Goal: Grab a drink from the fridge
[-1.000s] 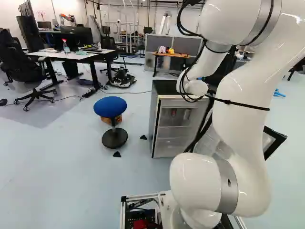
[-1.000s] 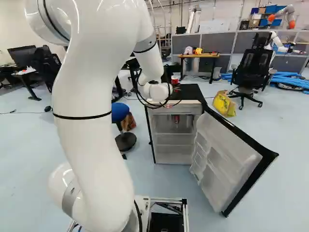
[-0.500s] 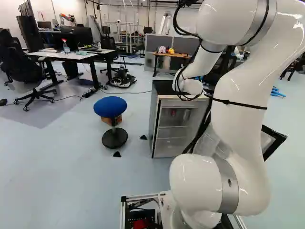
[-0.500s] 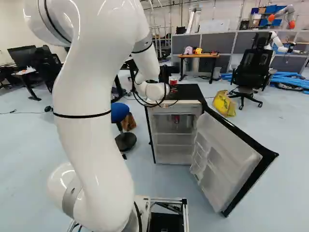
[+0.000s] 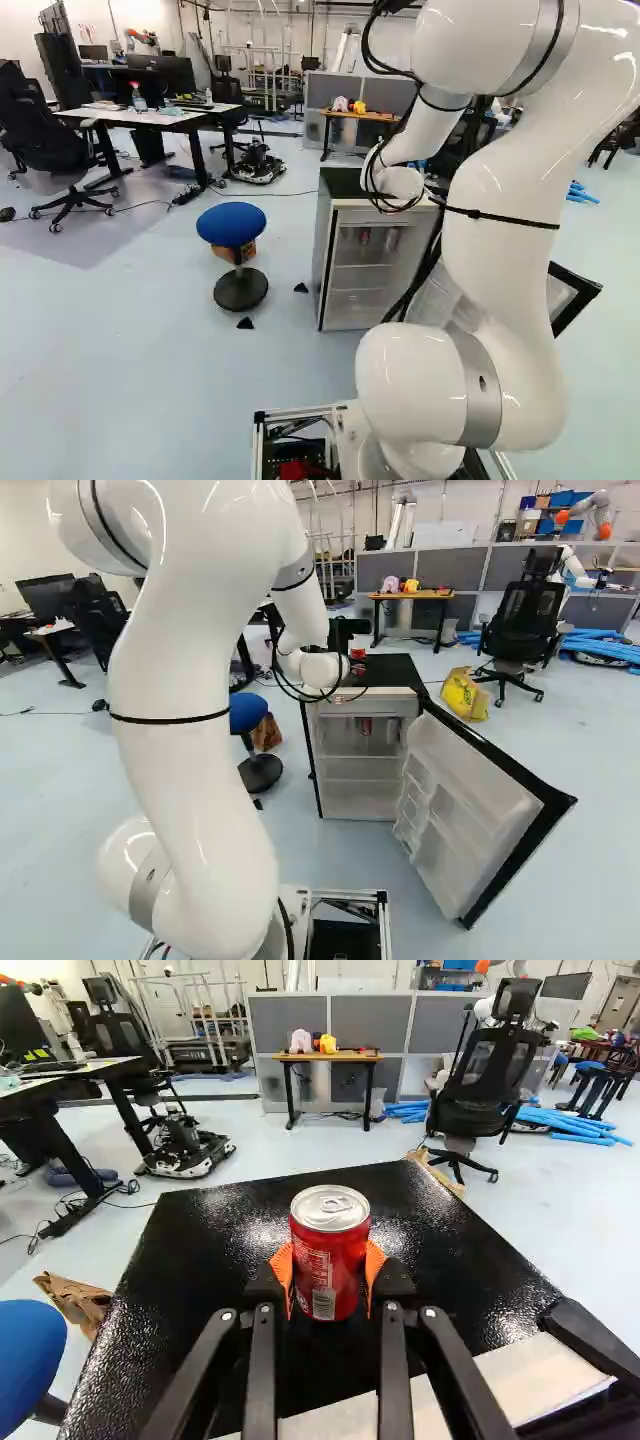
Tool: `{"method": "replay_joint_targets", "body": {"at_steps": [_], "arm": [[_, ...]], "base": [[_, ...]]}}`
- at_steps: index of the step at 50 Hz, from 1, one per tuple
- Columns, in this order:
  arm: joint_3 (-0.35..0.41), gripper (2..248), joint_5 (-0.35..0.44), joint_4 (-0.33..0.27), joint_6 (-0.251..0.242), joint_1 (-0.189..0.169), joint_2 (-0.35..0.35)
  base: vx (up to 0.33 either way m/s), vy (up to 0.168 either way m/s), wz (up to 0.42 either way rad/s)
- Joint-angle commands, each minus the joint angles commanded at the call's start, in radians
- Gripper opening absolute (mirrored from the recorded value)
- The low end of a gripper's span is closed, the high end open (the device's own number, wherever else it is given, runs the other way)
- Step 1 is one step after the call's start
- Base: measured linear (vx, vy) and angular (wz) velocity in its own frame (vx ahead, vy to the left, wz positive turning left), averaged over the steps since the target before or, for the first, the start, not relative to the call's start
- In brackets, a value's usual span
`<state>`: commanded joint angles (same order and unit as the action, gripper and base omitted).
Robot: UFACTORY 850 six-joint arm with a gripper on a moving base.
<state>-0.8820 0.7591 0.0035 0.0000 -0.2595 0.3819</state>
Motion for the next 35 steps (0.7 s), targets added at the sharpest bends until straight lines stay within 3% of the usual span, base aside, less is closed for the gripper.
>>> {"method": "replay_joint_targets", "body": {"at_steps": [35], "arm": [[-0.002,92,0.0,0.0,0.0,0.0,0.021]], "base": [[0.0,0.0,0.0]]}}
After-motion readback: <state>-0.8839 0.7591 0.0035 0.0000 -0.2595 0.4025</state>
